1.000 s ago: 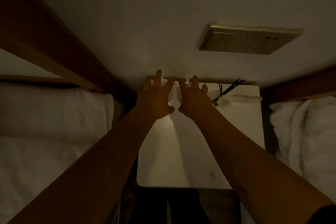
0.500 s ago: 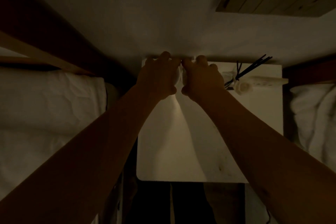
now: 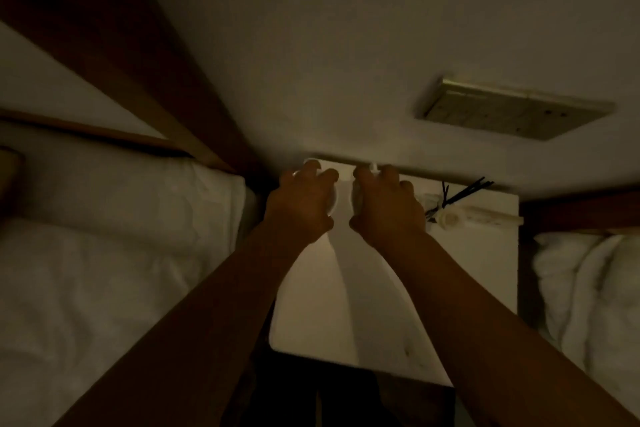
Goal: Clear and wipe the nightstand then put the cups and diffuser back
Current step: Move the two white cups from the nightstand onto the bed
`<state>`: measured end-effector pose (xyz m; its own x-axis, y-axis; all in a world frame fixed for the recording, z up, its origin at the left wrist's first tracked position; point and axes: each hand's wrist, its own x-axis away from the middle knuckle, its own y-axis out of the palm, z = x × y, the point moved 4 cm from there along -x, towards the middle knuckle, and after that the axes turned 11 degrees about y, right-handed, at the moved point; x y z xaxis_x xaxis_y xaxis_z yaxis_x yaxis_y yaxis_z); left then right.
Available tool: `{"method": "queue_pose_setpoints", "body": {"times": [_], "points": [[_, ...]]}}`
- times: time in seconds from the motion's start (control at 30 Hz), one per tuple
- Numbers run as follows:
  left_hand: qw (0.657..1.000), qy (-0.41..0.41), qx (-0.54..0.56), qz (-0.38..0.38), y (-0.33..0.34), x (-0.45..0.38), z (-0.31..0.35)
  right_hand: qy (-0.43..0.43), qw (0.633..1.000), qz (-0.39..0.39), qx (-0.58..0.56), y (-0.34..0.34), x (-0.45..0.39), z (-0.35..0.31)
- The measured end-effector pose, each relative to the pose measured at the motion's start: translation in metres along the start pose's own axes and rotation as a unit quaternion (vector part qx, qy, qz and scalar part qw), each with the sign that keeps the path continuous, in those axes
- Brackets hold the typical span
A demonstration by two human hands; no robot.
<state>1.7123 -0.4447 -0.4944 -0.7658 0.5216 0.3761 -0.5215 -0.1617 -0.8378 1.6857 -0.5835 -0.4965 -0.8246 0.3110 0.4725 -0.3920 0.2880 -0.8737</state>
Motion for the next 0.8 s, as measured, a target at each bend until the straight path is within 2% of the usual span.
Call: {"method": "queue_pose_setpoints", "body": {"times": [0.13, 0.33, 0.47, 0.57, 0.7, 0.8], "points": [[0.998, -0.046, 0.023, 0.042, -0.049, 0.07, -0.002, -0.041, 0.999, 0.024, 0.013, -0.049, 0.055, -0.021], [0.99, -0.11, 0.051, 0.078, -0.136, 0.185, 0.011, -0.165, 0.985, 0.017, 0.036, -0.132, 0.158, -0.083], [0.986, -0.132, 0.033, 0.092, -0.187, 0.263, 0.032, -0.236, 0.969, 0.031, 0.072, -0.187, 0.233, -0.118], [0.98, -0.132, -0.004, 0.152, -0.229, 0.32, 0.046, -0.275, 0.957, 0.043, 0.077, -0.224, 0.28, -0.136], [0.964, -0.132, -0.035, 0.23, -0.265, 0.386, 0.052, -0.342, 0.935, 0.047, 0.078, -0.241, 0.33, -0.161], [0.952, -0.164, -0.037, 0.255, -0.272, 0.434, 0.047, -0.387, 0.916, 0.057, 0.088, -0.235, 0.366, -0.188]]}}
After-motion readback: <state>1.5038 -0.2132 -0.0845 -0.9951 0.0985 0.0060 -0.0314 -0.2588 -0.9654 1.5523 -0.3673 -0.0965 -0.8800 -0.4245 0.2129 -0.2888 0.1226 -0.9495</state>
